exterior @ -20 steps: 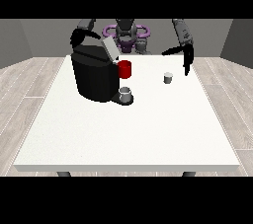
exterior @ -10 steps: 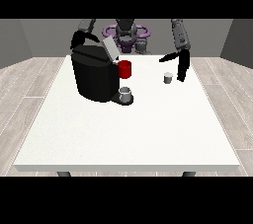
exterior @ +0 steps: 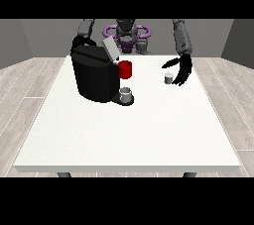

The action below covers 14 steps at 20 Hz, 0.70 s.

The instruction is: Insert the coffee pod into the coffee machine and close the lid

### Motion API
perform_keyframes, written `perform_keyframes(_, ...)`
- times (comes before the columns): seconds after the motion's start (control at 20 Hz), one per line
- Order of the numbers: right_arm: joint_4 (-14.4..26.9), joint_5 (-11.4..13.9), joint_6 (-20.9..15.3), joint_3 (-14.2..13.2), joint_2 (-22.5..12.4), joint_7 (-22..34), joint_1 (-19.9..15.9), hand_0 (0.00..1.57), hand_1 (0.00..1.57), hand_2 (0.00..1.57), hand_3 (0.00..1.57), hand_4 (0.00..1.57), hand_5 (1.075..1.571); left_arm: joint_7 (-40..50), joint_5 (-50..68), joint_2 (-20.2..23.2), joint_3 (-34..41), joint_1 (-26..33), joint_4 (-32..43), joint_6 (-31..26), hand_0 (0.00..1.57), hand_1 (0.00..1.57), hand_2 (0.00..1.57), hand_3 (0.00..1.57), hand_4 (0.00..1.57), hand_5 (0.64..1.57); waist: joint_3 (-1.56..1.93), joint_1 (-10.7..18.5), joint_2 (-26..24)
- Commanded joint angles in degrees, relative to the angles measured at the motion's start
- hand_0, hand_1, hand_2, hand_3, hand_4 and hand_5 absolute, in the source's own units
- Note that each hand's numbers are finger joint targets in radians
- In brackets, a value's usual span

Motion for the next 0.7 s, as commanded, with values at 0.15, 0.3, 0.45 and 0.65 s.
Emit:
perform_keyframes(0.15, 2.85, 2.27, -1.33, 1.55, 1.53, -2.15, 0.64, 0.00, 0.00, 0.00, 0.00, 0.43, 1.571, -1.16, -6.47, -0.17, -3.22, -1.93, 3.20, 3.72, 0.54, 0.54, 0.69, 0.44, 0.00, 1.571, 0.01, -0.67, 0.00)
perform_keyframes(0.3, 1.52, 2.61, -1.78, 1.77, 1.34, 0.57, -3.29, 0.00, 0.00, 0.00, 0.00, 0.43, 1.571, -1.78, -8.20, 0.64, -2.73, -5.60, 4.66, 6.85, 0.65, 0.65, 0.79, 0.53, 0.00, 1.571, -0.01, -1.60, 2.02)
perform_keyframes(0.45, -0.82, 0.50, 1.44, 1.78, 0.22, 0.95, 1.12, 0.00, 0.00, 0.00, 0.00, 0.45, 1.571, -5.58, -8.12, 1.61, -0.39, -3.81, 8.56, 9.25, 0.72, 0.72, 0.85, 0.62, 0.15, 1.571, -0.02, -2.99, 0.53)
perform_keyframes(0.65, -1.57, 2.09, -2.01, 1.39, 0.83, 5.56, -3.05, 0.00, 0.00, 0.00, 0.00, 0.52, 1.571, -8.72, -9.73, 0.45, -0.43, -4.77, 10.35, 12.87, 0.84, 0.84, 0.97, 0.74, 0.39, 1.571, -0.03, -1.77, 1.14)
